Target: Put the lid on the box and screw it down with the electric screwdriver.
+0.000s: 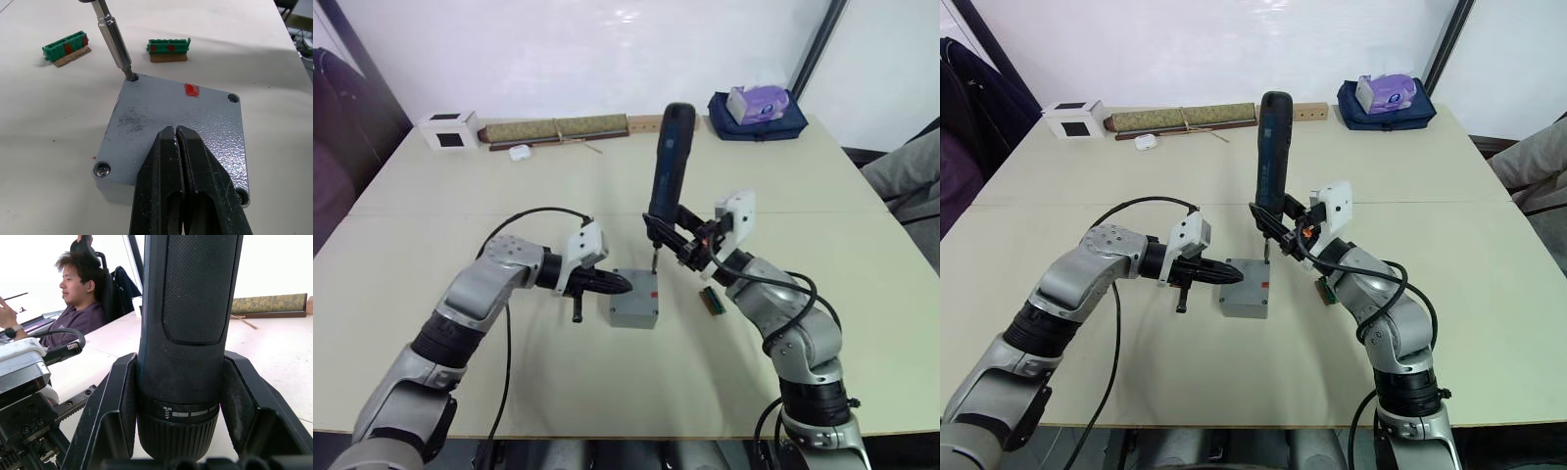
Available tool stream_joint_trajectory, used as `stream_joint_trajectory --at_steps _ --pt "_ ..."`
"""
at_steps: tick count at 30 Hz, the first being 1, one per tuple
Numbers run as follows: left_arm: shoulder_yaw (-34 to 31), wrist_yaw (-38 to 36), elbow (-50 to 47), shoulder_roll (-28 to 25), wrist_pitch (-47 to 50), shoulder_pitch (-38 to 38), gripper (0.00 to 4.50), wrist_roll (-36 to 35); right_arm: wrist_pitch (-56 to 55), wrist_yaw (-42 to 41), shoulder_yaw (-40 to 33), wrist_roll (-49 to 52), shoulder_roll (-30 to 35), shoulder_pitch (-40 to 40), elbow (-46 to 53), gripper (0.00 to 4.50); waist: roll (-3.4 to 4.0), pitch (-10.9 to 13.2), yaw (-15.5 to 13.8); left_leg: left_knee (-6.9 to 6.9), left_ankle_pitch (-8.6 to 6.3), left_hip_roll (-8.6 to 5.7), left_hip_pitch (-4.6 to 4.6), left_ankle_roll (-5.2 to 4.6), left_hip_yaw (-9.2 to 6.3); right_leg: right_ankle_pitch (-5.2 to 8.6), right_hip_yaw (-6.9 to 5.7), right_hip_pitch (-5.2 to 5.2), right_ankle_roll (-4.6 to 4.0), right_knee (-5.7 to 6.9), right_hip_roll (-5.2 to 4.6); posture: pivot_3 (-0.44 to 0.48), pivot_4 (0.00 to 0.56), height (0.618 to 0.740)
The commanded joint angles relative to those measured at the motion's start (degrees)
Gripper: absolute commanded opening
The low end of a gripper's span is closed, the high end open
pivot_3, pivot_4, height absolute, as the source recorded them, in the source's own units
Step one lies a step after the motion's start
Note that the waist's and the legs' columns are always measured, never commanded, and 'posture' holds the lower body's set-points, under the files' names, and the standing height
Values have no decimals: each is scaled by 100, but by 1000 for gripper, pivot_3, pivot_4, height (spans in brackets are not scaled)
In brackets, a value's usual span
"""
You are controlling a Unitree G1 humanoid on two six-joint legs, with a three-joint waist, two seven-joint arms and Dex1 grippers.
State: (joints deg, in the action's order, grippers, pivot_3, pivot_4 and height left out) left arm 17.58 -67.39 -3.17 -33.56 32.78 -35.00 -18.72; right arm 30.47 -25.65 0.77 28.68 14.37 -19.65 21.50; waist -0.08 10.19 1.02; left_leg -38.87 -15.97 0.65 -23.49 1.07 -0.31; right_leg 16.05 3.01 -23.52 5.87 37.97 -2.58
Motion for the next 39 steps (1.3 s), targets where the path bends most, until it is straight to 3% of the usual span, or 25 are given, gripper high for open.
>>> stream_joint_trajectory --at_steps 1,26,31,39 --pt "65 -6 14 -45 3 15 0 121 -356 -118 130 -237 67 33 76 1773 -1 0 0 0 0 0 1 0 0 0 0 1 0 0 0 0 150 740" --pt "237 -128 124 -67 -207 123 0 390 -833 124 586 -927 38 1019 -466 1773 -58 -93 -7 9 -1 3 34 -1 -5 2 -3 41 -2 -14 1 0 150 740" --pt "261 -139 136 -58 -218 102 0 425 -867 123 596 -861 -10 1088 -472 1773 -66 -117 -15 68 -1 5 122 -1 0 12 -3 125 -19 -66 -7 0 150 740" --pt "295 -148 102 -50 -182 88 0 451 -939 123 559 -833 -49 1189 -500 1773 -75 -126 -18 79 -1 11 125 -1 -2 11 -4 127 -19 -77 -4 0 150 740"
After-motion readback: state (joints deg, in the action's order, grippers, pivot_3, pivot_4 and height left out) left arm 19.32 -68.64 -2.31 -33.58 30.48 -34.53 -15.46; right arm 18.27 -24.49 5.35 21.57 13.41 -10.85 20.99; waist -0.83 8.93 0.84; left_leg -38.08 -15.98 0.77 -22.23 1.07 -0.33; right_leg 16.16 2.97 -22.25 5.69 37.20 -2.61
